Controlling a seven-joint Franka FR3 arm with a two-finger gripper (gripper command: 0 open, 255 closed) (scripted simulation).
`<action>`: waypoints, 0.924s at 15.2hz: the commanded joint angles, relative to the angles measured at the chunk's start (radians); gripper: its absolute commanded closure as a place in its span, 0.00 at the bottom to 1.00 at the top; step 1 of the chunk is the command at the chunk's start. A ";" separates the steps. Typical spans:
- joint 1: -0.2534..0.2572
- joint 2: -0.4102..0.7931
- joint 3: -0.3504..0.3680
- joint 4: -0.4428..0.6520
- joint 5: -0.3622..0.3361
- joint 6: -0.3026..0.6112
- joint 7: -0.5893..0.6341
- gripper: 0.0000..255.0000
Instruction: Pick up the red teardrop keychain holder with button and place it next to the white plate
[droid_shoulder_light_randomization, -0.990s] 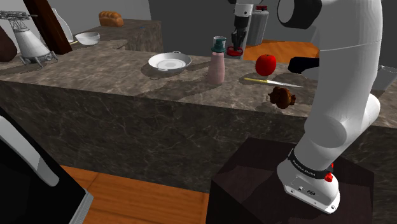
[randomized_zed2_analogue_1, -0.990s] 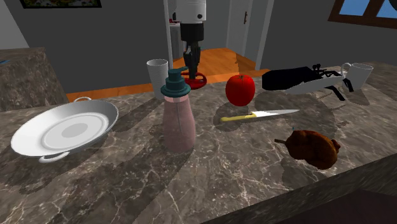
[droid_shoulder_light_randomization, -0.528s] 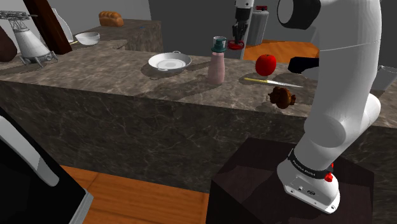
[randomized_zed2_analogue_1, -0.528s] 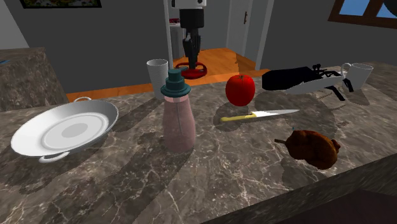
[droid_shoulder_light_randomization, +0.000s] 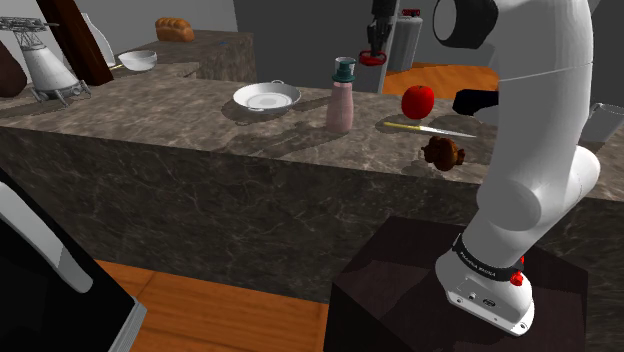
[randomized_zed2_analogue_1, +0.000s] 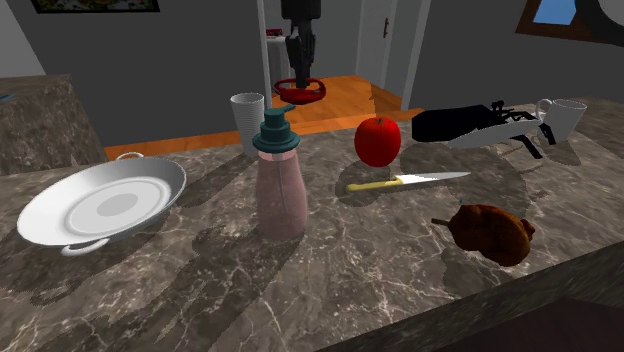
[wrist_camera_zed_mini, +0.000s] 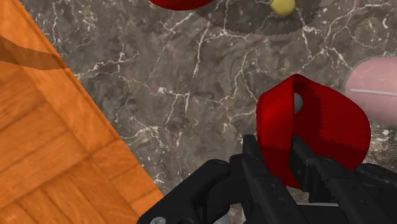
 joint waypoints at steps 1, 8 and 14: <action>-0.008 0.012 0.001 0.044 0.004 -0.033 0.002 1.00; 0.011 -0.119 -0.022 -0.099 -0.038 -0.017 -0.026 1.00; 0.038 -0.368 -0.053 -0.429 -0.138 0.079 -0.066 1.00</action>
